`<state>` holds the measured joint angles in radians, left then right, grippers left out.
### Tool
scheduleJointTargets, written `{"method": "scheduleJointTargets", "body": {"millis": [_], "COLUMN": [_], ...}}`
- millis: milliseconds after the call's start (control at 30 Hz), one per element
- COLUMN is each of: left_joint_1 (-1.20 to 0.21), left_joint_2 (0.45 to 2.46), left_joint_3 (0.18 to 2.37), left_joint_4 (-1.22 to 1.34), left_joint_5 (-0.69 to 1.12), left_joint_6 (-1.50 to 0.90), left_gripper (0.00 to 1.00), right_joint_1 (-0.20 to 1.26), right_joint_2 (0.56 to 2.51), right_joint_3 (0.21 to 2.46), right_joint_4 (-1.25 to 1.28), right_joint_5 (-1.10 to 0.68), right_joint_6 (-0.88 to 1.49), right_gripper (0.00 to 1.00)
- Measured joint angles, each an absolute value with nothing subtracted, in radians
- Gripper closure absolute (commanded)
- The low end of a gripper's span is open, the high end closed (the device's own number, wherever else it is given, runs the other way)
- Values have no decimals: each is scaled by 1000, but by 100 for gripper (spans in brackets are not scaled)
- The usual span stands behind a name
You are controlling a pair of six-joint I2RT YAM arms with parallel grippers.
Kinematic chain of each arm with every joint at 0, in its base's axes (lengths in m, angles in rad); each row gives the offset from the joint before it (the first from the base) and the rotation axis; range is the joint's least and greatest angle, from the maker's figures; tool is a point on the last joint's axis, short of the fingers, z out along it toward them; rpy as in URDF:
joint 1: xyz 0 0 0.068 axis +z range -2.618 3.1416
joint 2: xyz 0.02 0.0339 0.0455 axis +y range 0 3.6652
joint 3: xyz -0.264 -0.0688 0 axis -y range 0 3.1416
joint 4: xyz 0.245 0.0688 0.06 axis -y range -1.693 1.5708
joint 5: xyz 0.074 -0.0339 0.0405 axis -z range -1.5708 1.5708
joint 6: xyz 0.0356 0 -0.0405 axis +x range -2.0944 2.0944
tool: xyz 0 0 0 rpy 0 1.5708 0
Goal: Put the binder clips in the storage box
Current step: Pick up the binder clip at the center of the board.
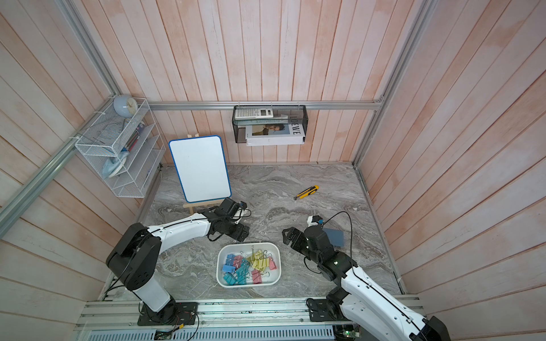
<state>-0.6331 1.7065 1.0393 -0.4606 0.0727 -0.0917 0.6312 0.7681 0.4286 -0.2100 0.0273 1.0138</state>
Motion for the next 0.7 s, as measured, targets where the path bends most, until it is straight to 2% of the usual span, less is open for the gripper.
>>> {"method": "scheduleJointTargets", "body": {"millis": [100, 333, 500, 700], "left_joint_1": [-633, -631, -631, -628], "left_joint_2": [1724, 1743, 1743, 1743], "left_joint_3": [1039, 1039, 1039, 1029], "left_joint_4": [-464, -471, -456, -438], "left_joint_5": [71, 49, 41, 22], "left_joint_6": [-89, -82, -88, -106], "left_gripper": [6, 22, 36, 57], "right_joint_1": [631, 631, 631, 631], "right_joint_2": [767, 761, 761, 754], "right_joint_3": [421, 420, 420, 420], "right_joint_4": [-210, -210, -210, -214], "right_joint_5": [27, 27, 27, 27], "right_joint_6": [1019, 1021, 1021, 1021], "right_gripper": [2, 2, 2, 2]}}
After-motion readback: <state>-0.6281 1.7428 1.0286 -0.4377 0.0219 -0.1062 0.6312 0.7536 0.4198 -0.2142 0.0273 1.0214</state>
